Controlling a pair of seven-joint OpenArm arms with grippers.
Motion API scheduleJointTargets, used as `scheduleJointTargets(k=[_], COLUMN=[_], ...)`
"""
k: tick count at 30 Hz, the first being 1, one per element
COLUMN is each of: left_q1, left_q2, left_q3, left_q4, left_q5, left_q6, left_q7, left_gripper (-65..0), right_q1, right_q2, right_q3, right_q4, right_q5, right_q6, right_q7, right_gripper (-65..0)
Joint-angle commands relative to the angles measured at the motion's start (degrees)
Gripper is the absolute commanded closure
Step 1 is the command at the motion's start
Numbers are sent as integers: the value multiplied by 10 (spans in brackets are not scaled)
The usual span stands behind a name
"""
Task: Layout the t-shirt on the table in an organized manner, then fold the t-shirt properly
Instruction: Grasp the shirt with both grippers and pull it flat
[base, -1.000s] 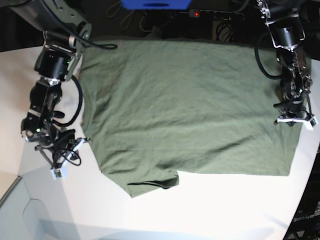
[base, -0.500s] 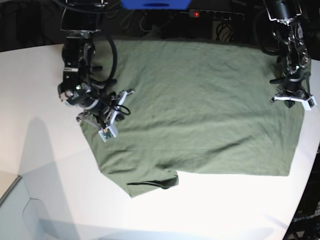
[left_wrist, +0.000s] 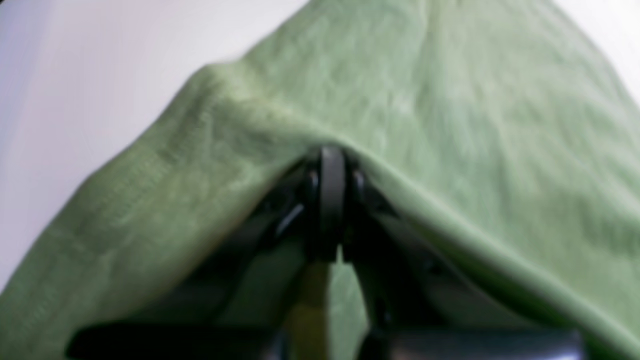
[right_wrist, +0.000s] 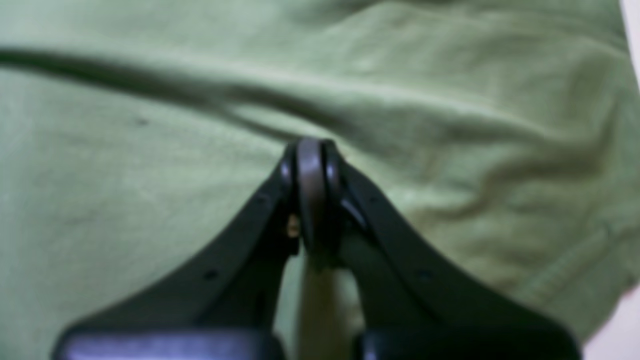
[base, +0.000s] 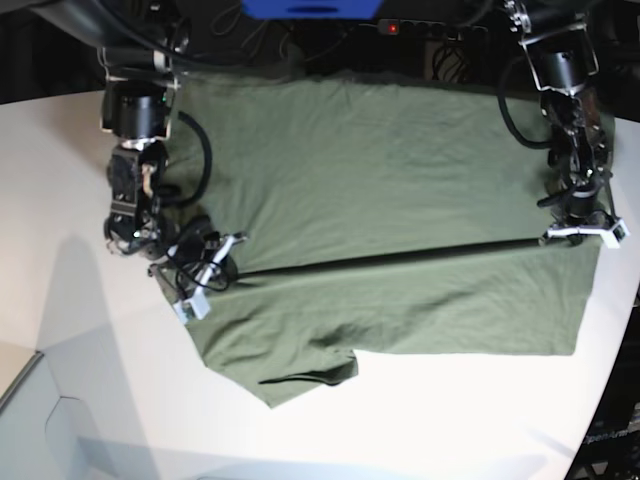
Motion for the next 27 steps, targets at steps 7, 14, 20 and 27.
scheduleJointTargets(k=[7,14,20,27], left_q1=[-117,-182,-162,-44], left_q2=[-3,22,19,-10], left_q3=[87,158,157,100], left_q4=[-88,-102,-63,104], left_q5=[2,2,-3,-3], left_q6=[5,5,6,7], left_q7=[39,40,43,44], left_gripper=[-1,-1,-1,-1], right_q1=[134,189,208,180], right_q2=[65,96,107,74], right_q3=[19,14,18,15], right_q4=[-158,-238,-233,-129], right_q5=[-20,-20,-17,-17], right_q6=[-16,-124,-124,-108], right_q7=[54,142,142,79], right_gripper=[0,0,0,0])
